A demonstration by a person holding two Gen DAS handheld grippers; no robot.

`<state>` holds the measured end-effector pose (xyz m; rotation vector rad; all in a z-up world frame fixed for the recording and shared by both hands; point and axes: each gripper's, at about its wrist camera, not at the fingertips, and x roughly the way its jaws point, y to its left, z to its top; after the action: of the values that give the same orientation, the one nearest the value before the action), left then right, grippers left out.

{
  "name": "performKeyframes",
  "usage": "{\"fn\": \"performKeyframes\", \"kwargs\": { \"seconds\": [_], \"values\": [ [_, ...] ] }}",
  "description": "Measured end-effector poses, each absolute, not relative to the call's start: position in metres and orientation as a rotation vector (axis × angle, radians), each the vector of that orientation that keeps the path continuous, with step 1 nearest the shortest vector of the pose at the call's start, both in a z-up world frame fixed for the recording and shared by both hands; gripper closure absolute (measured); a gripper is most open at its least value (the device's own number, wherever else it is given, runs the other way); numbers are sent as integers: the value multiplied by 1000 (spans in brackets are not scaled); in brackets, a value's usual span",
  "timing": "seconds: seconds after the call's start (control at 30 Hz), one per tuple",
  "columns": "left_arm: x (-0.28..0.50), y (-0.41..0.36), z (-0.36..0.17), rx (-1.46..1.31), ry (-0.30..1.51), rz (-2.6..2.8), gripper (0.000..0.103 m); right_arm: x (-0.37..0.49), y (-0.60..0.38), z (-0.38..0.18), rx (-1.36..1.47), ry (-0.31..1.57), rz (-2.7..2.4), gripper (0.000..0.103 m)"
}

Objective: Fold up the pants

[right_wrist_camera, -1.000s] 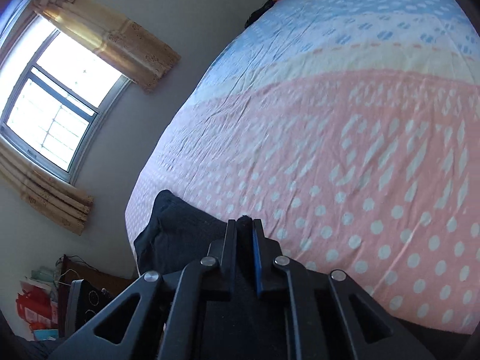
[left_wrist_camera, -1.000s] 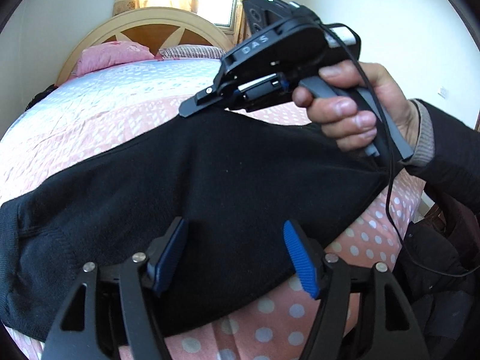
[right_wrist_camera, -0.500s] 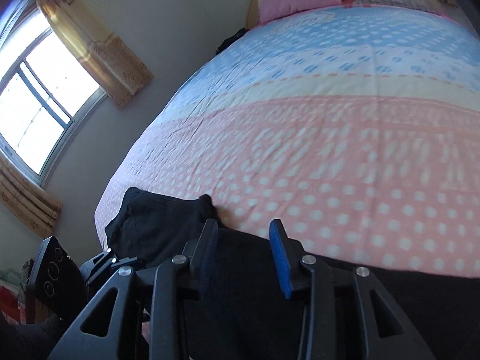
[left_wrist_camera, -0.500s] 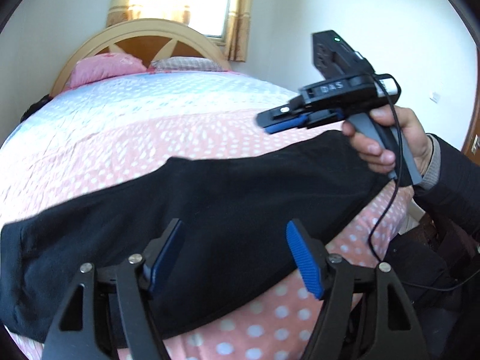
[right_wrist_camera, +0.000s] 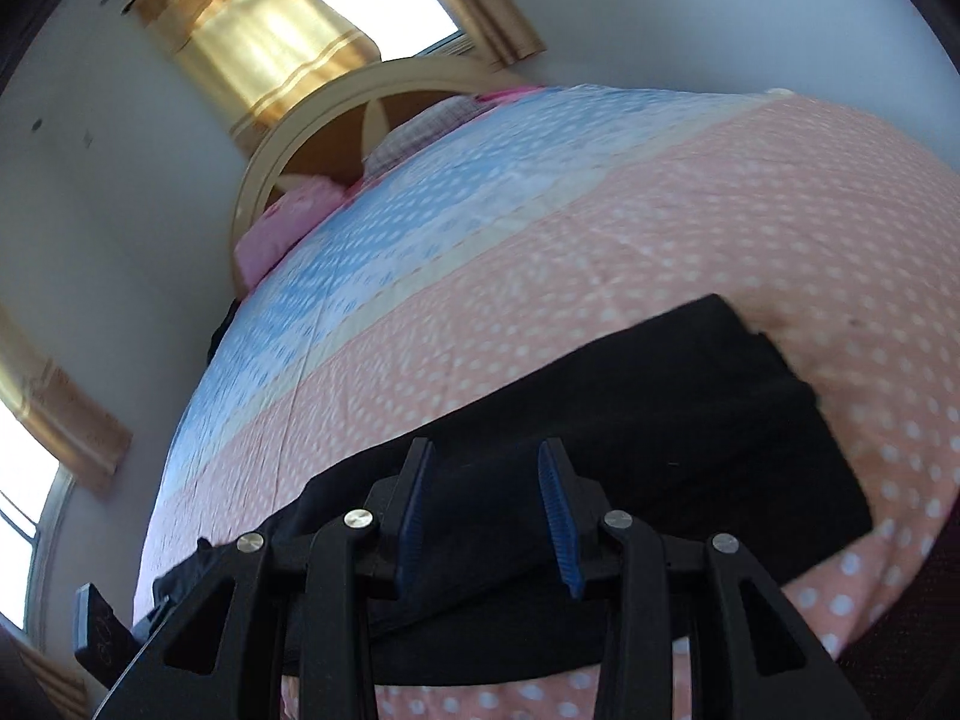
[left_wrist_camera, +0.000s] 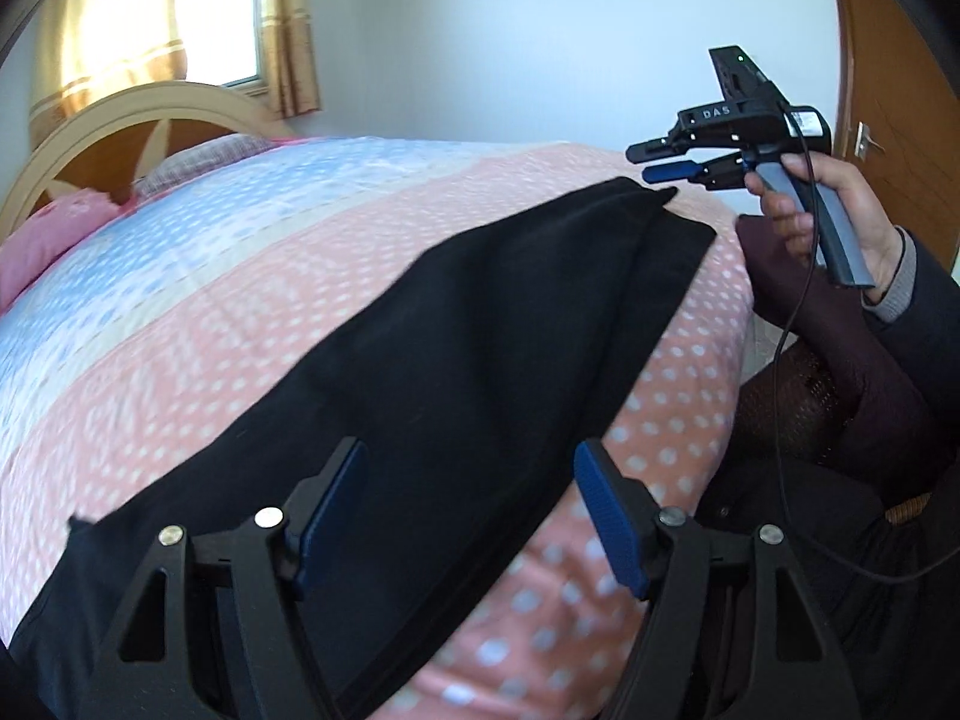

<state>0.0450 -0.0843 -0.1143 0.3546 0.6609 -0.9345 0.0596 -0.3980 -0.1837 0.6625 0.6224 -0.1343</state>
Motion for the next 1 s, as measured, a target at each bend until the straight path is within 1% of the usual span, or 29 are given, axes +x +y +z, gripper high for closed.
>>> {"fn": "performKeyframes", "kwargs": {
  "seconds": [0.17, 0.23, 0.27, 0.3, 0.37, 0.5, 0.67, 0.8, 0.9, 0.97, 1.0],
  "values": [
    [42, -124, -120, 417, 691, -969, 29, 46, -433, -206, 768, 627, -182, 65],
    [43, -136, -126, 438, 723, -965, 38, 43, -443, -211, 812, 605, -183, 65],
    [45, -140, -129, 443, 748, -973, 48, 42, -447, -212, 823, 595, -184, 65],
    [46, -143, -131, 449, 761, -970, 52, 42, -448, -214, 827, 592, -186, 65],
    [45, -143, -131, 447, 755, -966, 53, 42, -452, -217, 837, 592, -176, 65],
    [53, -135, -129, 410, 781, -958, 70, 42, -453, -219, 852, 575, -154, 65],
    [54, -133, -129, 407, 787, -954, 71, 41, -454, -224, 888, 601, -191, 65],
    [52, -142, -132, 421, 767, -937, 69, 35, -456, -226, 887, 610, -266, 65],
    [56, -142, -132, 405, 774, -944, 69, 31, -465, -233, 957, 585, -263, 65],
    [57, -141, -131, 408, 775, -950, 71, 34, -469, -237, 980, 567, -218, 65],
    [58, -140, -130, 409, 773, -951, 78, 38, -469, -238, 979, 555, -201, 65]
  ]
}}
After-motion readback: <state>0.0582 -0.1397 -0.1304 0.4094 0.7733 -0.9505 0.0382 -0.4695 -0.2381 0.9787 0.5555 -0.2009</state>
